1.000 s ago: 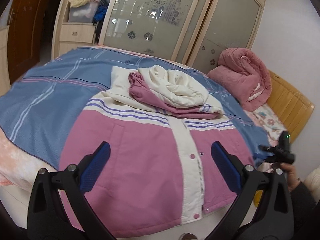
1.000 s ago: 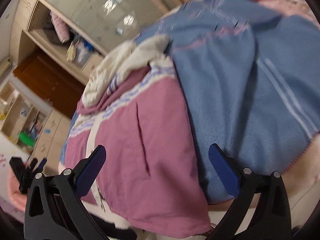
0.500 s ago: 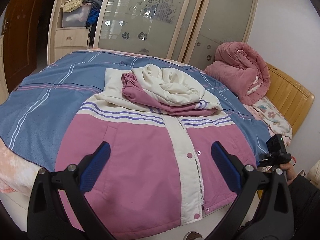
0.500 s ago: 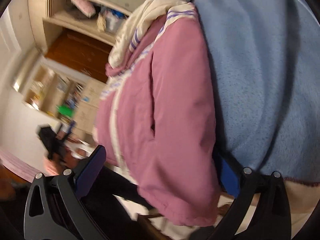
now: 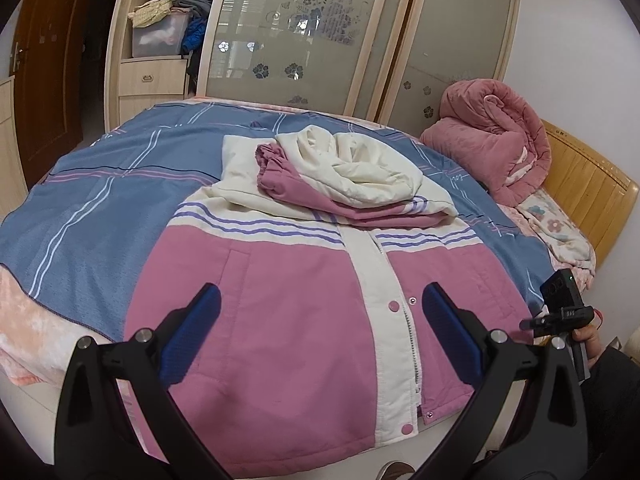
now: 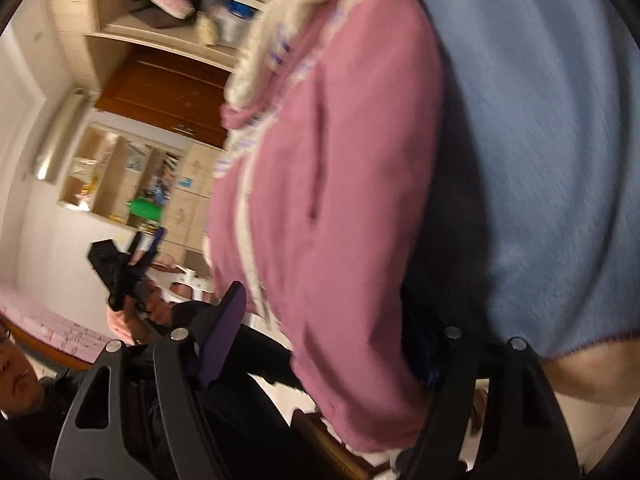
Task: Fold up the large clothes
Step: 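Grasp the pink jacket hem with the right tool while the left tool grasps the other hem corner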
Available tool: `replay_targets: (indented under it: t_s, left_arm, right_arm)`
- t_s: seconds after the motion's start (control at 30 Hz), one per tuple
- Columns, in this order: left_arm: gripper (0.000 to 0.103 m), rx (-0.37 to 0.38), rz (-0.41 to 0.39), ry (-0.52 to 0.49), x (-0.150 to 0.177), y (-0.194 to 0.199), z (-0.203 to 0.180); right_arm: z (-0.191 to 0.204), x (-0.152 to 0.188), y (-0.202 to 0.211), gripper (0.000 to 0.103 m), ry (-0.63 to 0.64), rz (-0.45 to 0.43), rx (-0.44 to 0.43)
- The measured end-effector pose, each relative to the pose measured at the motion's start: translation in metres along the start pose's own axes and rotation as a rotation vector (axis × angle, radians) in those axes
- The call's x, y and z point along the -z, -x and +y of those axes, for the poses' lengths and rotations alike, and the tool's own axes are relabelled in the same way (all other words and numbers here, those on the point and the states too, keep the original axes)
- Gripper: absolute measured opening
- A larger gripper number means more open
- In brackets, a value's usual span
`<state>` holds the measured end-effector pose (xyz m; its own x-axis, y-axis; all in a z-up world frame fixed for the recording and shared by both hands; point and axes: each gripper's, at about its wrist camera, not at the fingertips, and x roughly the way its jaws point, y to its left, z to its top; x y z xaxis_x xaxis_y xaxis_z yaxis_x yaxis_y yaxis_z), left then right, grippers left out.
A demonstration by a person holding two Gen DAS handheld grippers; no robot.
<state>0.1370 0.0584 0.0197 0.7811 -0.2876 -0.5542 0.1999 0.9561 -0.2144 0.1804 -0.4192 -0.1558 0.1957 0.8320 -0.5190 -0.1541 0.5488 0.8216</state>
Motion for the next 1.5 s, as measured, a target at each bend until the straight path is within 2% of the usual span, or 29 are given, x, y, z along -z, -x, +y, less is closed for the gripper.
replay_targets:
  t_s: [0.23, 0.27, 0.3, 0.33, 0.37, 0.4, 0.57, 0.7, 0.77, 0.8, 0.87, 0.97, 1.07, 1.13, 1.17, 1.23, 1.27, 1.33, 1.37, 1.4, 1.5]
  left_arm:
    - [0.101, -0.004, 0.017, 0.002, -0.002, 0.001, 0.018]
    - [0.101, -0.002, 0.027, -0.009, -0.003, 0.0, 0.02]
    - [0.101, -0.005, 0.037, -0.029, -0.003, 0.001, 0.023]
    - [0.101, -0.013, 0.044, -0.049, -0.002, 0.002, 0.025]
    - [0.101, -0.032, 0.051, -0.07, -0.001, 0.005, 0.031]
    - [0.101, -0.045, 0.055, -0.078, 0.0, 0.006, 0.035]
    - [0.101, -0.076, 0.119, -0.053, 0.008, 0.015, 0.076]
    - [0.101, -0.092, 0.263, -0.017, 0.021, 0.012, 0.124]
    - [0.101, -0.05, 0.347, 0.067, 0.031, 0.003, 0.151]
    - [0.101, 0.002, 0.418, 0.162, 0.038, -0.006, 0.168]
    - [0.101, 0.094, 0.515, 0.256, 0.05, -0.021, 0.182]
    - [0.099, 0.168, 0.59, 0.278, 0.06, -0.037, 0.185]
    - [0.092, 0.223, 0.639, 0.245, 0.064, -0.053, 0.174]
    - [0.08, 0.231, 0.679, 0.218, 0.069, -0.067, 0.165]
    - [0.074, 0.227, 0.704, 0.203, 0.072, -0.073, 0.161]
    - [0.073, 0.195, 0.75, 0.169, 0.078, -0.085, 0.15]
    - [0.068, 0.188, 0.77, 0.158, 0.081, -0.088, 0.145]
    - [0.046, 0.16, 0.765, 0.14, 0.082, -0.092, 0.138]
    - [0.038, 0.149, 0.755, 0.135, 0.081, -0.091, 0.136]
    - [0.019, 0.153, 0.743, 0.141, 0.08, -0.088, 0.136]
    - [0.009, 0.2, 0.701, 0.094, 0.076, -0.076, 0.126]
  right_arm:
    - [0.005, 0.009, -0.006, 0.075, 0.009, 0.006, 0.0]
    - [0.01, 0.011, -0.004, 0.065, 0.025, 0.003, 0.001]
    - [0.019, 0.012, -0.002, 0.046, 0.058, -0.01, 0.027]
    - [0.021, 0.012, 0.0, 0.035, 0.056, -0.022, 0.046]
    - [0.019, 0.013, 0.006, 0.014, 0.038, -0.036, 0.054]
    - [0.021, 0.014, 0.009, 0.011, 0.028, -0.039, 0.064]
    - [0.055, 0.015, 0.019, 0.008, 0.039, -0.078, 0.119]
    - [0.074, 0.011, 0.033, 0.008, 0.053, -0.126, 0.078]
    - [0.073, 0.008, 0.035, 0.008, 0.041, -0.13, 0.066]
    - [0.074, 0.006, 0.034, 0.008, 0.04, -0.122, 0.061]
    - [0.076, 0.003, 0.032, 0.008, 0.038, -0.113, 0.061]
    - [0.079, 0.005, 0.027, 0.008, 0.028, -0.106, 0.065]
    - [0.077, 0.007, 0.027, 0.008, 0.015, -0.105, 0.071]
    - [0.076, 0.008, 0.028, 0.009, 0.005, -0.106, 0.066]
    - [0.076, 0.008, 0.027, 0.009, 0.002, -0.108, 0.065]
    - [0.075, 0.009, 0.028, 0.009, 0.001, -0.111, 0.068]
    - [0.076, 0.01, 0.028, 0.009, 0.0, -0.112, 0.069]
    - [0.078, 0.008, 0.025, 0.009, -0.001, -0.112, 0.068]
    - [0.078, 0.009, 0.025, 0.009, -0.002, -0.112, 0.069]
    - [0.078, 0.009, 0.025, 0.009, -0.004, -0.112, 0.068]
    - [0.078, 0.009, 0.025, 0.009, 0.0, -0.11, 0.064]
